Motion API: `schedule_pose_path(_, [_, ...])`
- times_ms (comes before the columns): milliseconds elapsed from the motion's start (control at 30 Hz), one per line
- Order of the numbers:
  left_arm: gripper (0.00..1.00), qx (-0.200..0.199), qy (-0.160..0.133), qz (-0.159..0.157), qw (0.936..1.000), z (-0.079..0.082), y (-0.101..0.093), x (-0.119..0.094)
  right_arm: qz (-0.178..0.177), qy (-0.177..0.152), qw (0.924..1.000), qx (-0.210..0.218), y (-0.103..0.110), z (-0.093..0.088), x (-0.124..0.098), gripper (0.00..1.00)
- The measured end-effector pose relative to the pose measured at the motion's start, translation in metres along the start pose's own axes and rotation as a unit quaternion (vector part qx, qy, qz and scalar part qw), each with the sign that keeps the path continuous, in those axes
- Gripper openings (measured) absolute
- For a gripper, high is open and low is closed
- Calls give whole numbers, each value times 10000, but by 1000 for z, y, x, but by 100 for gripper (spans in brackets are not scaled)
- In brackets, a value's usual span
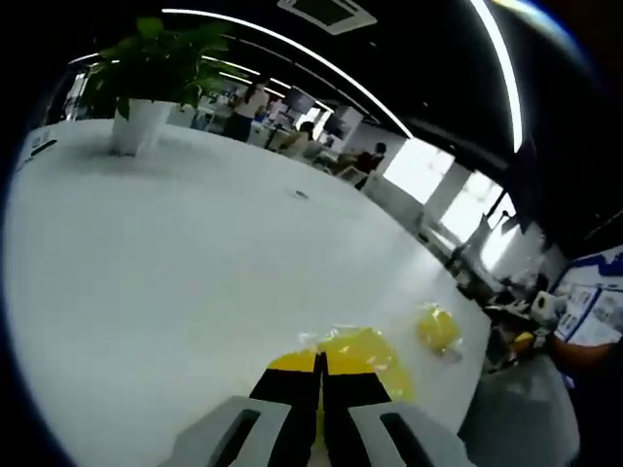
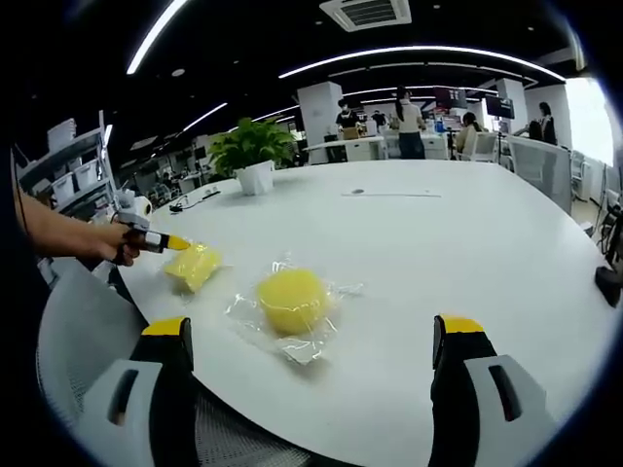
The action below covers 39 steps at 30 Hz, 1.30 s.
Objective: Compare the silicone blocks by pressing each to a similar depth, holding the contact briefly, and releasing to observe deformation and rebound differences across the visible hardness samples.
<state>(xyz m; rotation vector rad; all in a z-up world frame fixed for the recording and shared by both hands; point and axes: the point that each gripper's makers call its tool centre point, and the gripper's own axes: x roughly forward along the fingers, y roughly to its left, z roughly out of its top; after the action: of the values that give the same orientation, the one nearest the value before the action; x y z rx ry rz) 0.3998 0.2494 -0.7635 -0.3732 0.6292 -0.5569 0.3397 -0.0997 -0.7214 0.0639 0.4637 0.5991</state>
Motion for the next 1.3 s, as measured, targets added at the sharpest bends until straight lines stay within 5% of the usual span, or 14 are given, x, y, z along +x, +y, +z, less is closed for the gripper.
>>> schedule_pose_path(167, [0, 92, 195, 90, 9997, -10, 7, 4, 7, 20, 10000, 48, -1, -1, 1, 96])
schedule_pose_path(533, [0, 65, 126, 27, 9999, -11, 9, 4, -14, 114, 9999, 129, -5, -2, 2, 96])
schedule_pose_path(700, [4, -186, 102, 282, 9994, -11, 18, 3, 16, 148, 9998, 111, -3, -2, 4, 96])
schedule_pose_path(900, [41, -267, -93, 578, 9979, -6, 33, -3, 31, 150, 9998, 135, -4, 0, 7, 96])
schedule_pose_path(967, [55, -220, -411, 586, 9972, 5, 33, -6, 35, 144, 9998, 136, -4, 1, 8, 96])
schedule_pose_path(1033, [59, -103, -853, 345, 9957, 21, 24, -12, 35, 146, 9998, 131, -6, 1, 9, 96])
schedule_pose_path(1300, [81, 441, -829, 321, 9951, 23, 5, -27, 52, 206, 9998, -3, -7, 2, 12, 96])
